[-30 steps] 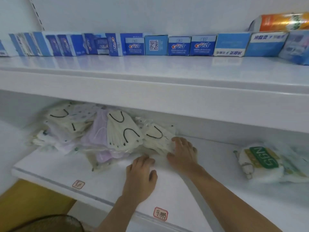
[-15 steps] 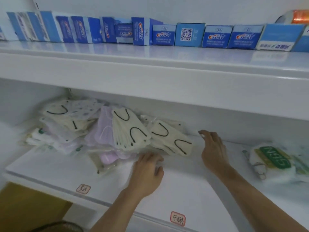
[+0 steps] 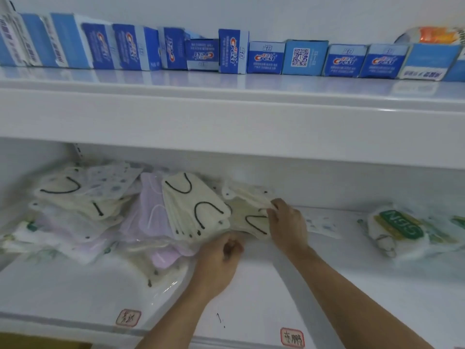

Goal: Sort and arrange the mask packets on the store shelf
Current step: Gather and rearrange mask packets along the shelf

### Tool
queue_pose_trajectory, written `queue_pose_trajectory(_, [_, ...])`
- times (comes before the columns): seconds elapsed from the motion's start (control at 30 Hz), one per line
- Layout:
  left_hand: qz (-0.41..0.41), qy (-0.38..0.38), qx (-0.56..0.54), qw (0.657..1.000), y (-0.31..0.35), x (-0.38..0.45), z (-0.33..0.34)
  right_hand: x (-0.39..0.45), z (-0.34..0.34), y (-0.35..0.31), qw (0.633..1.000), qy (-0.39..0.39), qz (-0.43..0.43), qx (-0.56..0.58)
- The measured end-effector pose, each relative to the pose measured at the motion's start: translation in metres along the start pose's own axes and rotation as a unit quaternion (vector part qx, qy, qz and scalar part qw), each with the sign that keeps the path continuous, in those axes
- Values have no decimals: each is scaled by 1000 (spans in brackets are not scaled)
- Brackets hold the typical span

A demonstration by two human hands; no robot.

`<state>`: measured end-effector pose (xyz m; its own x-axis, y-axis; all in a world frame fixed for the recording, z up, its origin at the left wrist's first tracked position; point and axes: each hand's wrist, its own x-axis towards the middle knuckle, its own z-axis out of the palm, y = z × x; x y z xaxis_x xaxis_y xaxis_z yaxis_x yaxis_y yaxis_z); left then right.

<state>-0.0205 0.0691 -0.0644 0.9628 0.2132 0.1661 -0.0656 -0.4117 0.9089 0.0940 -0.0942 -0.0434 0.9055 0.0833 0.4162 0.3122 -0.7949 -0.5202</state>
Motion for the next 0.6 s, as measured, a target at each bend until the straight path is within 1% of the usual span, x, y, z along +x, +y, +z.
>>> queue_pose_trajectory(0.07, [-1, 5, -39, 999, 1, 0, -1, -8, -9, 1, 996, 68, 10, 57])
queue_pose_trajectory(0.1, [-4, 3, -58, 998, 1, 0, -2, -14, -11, 1, 993, 83, 11, 82])
queue_pose_trajectory(0.2, [-26, 5, -120, 992, 2, 0, -4, -36, -6, 0, 990, 70, 28, 118])
queue_pose_trajectory(0.27, [-43, 1, -167, 985, 5, 0, -8, -52, -5, -7, 984, 48, 41, 167])
queue_pose_trajectory(0.3, [-48, -10, -186, 981, 7, 0, -11, -58, -6, -13, 982, 45, 26, 184])
queue_pose_trajectory(0.37, [-44, -47, -228, 972, 8, 1, -16, -67, -3, -26, 983, 46, -50, 171])
queue_pose_trajectory(0.43, [-17, -64, -247, 967, 12, -3, -18, -80, 3, -41, 983, 11, -111, 147])
queue_pose_trajectory(0.47, [-17, -48, -244, 968, 15, -4, -18, -86, 6, -47, 982, -10, -133, 136])
queue_pose_trajectory(0.53, [-53, 38, -231, 971, 17, -3, -17, -93, 6, -56, 975, -55, -167, 133])
queue_pose_trajectory(0.57, [-78, 85, -230, 966, 15, -2, -17, -94, 3, -58, 972, -69, -177, 138])
queue_pose_trajectory(0.6, [-98, 122, -235, 959, 12, 0, -17, -94, 0, -56, 971, -62, -186, 138])
